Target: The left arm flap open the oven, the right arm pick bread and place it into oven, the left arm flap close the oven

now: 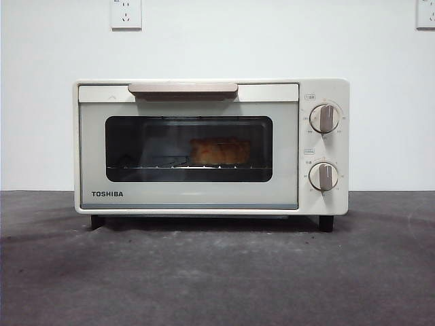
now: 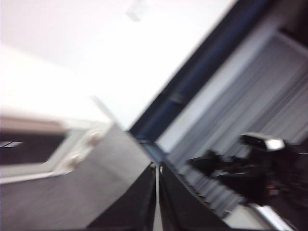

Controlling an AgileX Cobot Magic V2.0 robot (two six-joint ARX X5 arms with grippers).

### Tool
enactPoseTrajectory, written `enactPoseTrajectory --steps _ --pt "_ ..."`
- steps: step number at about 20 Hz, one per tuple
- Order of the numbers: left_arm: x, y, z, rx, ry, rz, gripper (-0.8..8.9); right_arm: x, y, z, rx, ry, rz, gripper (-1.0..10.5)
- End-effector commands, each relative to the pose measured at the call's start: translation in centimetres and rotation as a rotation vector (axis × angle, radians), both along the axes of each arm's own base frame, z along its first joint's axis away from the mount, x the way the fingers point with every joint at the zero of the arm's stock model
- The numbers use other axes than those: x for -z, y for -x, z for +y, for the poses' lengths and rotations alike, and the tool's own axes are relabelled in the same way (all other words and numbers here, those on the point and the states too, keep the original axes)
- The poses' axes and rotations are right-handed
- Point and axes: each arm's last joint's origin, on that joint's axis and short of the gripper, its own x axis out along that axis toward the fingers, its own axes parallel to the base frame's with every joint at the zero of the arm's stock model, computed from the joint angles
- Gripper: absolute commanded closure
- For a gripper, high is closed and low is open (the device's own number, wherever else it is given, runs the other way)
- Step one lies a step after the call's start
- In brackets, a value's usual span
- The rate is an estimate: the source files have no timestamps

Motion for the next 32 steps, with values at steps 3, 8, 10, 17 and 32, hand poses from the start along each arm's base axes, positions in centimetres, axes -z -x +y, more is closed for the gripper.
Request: enactPoseTrajectory --steps 3,8,10,17,32 --pt "1.7 2.1 0.1 -0.192 -0.287 -0.111 7.98 -0.3 0.2 -0.1 -0.020 0.025 -0.024 4.6" --pt "3.1 2.8 0.3 -0.291 -0.483 -0.128 7.98 0.0 0.3 -0.2 -0.027 0.070 -0.022 4.6" --pt "3.5 2.8 0.4 -0.312 -0.533 -0.120 7.97 0.2 0.3 -0.2 -0.030 0.083 -0.019 4.6" --pt "3.5 2.7 0.6 -0.393 -0.586 -0.116 7.85 0.2 0.3 -0.3 -0.023 0.111 -0.042 9.2" --pt "3.4 2.6 0.6 -0.401 -0.586 -0.128 7.86 -0.6 0.0 -0.2 0.040 0.075 -0.129 9.2"
